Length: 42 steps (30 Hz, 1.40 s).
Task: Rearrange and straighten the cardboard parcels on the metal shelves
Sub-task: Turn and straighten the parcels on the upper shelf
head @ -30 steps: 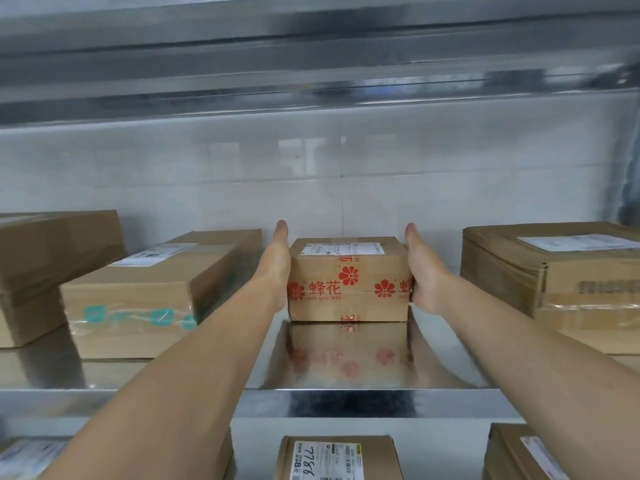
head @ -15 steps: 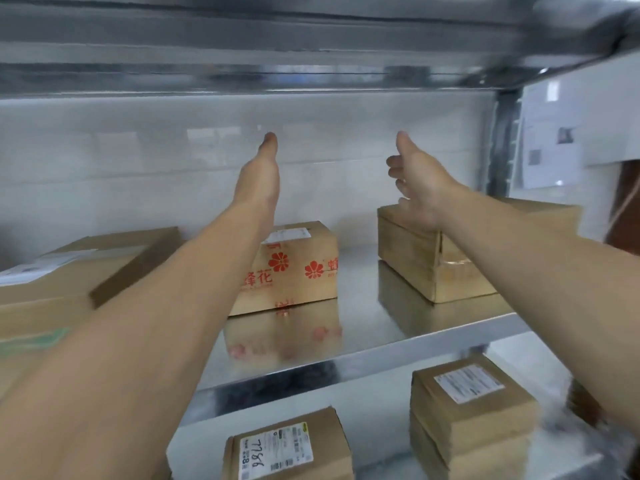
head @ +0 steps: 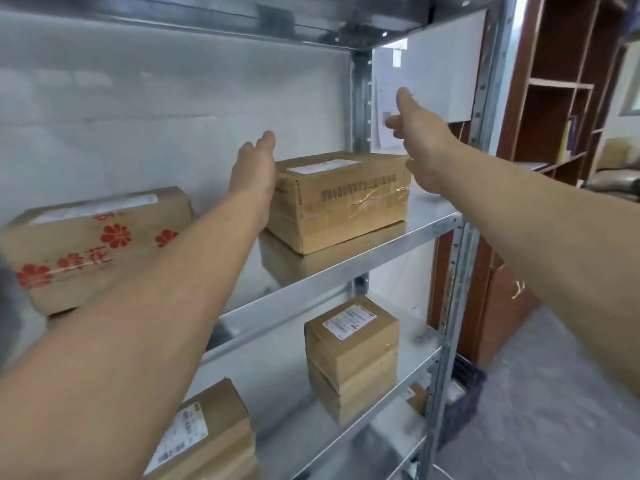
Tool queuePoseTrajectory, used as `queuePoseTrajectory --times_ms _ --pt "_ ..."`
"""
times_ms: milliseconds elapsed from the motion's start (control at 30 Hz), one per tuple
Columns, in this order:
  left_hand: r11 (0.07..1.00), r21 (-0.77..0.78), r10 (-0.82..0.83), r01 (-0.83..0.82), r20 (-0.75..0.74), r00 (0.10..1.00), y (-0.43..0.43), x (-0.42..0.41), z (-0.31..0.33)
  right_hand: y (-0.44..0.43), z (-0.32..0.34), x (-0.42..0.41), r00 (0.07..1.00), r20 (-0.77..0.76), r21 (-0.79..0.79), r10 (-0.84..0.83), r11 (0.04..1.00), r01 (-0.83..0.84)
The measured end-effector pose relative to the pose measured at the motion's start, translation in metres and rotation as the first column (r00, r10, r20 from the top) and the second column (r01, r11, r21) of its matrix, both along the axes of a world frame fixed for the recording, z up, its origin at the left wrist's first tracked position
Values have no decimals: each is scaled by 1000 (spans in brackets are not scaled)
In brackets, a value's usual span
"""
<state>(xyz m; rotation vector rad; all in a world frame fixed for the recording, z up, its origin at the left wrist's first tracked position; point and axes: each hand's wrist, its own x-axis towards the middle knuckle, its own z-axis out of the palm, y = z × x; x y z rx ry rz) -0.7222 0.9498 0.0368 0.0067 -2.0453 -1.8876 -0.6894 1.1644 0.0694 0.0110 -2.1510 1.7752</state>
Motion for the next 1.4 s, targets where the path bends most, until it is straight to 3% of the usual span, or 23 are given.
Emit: queuePoseTrajectory --times_ms 300,467,700,967,1400 --pt "993 30 117 -118 19 993 30 -12 -13 32 -4 -50 999 18 7 -44 999 44" --pt "970 70 230 -233 54 972 45 -16 -17 60 -5 -95 1000 -11 122 -12 992 13" --pt "920 149 342 -362 146 928 60 -13 -23 78 -25 -134 961 124 -119 249 965 -234" --pt "904 237 320 -355 177 931 62 -9 -20 83 -32 -175 893 238 -225 381 916 -331" --pt "935 288 123 -209 288 950 34 -11 -17 105 -38 -192 809 413 -169 418 908 -383"
